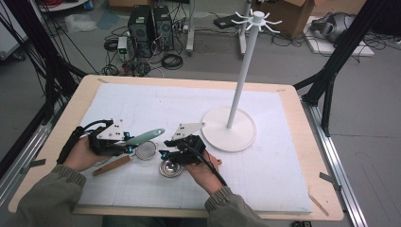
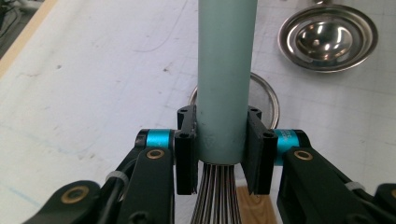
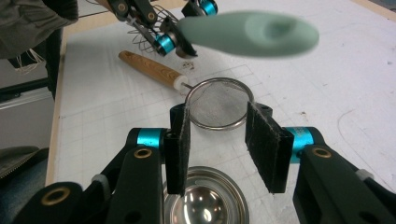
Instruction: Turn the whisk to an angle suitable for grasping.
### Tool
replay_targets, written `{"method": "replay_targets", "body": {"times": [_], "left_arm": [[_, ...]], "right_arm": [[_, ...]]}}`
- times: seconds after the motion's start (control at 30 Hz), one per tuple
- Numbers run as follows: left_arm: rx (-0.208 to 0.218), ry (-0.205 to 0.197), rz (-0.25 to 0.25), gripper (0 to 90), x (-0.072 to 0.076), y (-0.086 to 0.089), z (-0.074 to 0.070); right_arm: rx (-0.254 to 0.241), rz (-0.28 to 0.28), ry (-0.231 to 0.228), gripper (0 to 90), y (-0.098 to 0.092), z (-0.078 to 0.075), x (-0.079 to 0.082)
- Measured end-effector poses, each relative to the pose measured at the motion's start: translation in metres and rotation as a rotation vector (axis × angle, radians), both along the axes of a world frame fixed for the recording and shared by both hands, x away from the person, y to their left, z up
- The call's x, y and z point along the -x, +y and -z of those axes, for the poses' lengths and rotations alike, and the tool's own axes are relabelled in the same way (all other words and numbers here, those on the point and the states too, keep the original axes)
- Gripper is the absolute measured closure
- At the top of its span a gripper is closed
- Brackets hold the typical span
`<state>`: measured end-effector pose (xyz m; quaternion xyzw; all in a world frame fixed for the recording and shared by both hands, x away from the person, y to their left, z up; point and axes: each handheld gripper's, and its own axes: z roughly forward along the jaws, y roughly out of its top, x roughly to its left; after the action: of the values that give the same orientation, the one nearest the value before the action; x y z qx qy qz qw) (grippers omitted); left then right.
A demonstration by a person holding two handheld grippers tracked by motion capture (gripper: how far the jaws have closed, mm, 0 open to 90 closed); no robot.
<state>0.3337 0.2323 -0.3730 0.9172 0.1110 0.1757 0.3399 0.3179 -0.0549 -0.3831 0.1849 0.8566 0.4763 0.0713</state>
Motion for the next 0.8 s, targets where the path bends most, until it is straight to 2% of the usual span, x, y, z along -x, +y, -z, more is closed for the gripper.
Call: {"method": "replay_targets", "body": {"times": [0.27, 0.47, 0.6, 0.8], "left_arm": [[0.022, -0.046, -0.036, 69.3, 0.001, 0.008, -0.017], [0.037, -0.039, -0.042, 69.3, 0.003, 0.01, -0.025], [0.055, -0.037, -0.035, 69.3, 0.007, 0.005, -0.031], [0.089, -0.049, -0.003, 69.2, 0.019, -0.012, -0.047]], "right_arm": [[-0.009, 0.004, -0.001, 59.6, -0.002, -0.001, 0.0], [-0.017, 0.002, -0.012, 58.4, -0.005, -0.005, 0.001], [-0.041, 0.005, -0.013, 55.0, -0.01, -0.008, 0.003], [-0.095, 0.01, -0.02, 46.3, -0.023, -0.016, 0.008]]}}
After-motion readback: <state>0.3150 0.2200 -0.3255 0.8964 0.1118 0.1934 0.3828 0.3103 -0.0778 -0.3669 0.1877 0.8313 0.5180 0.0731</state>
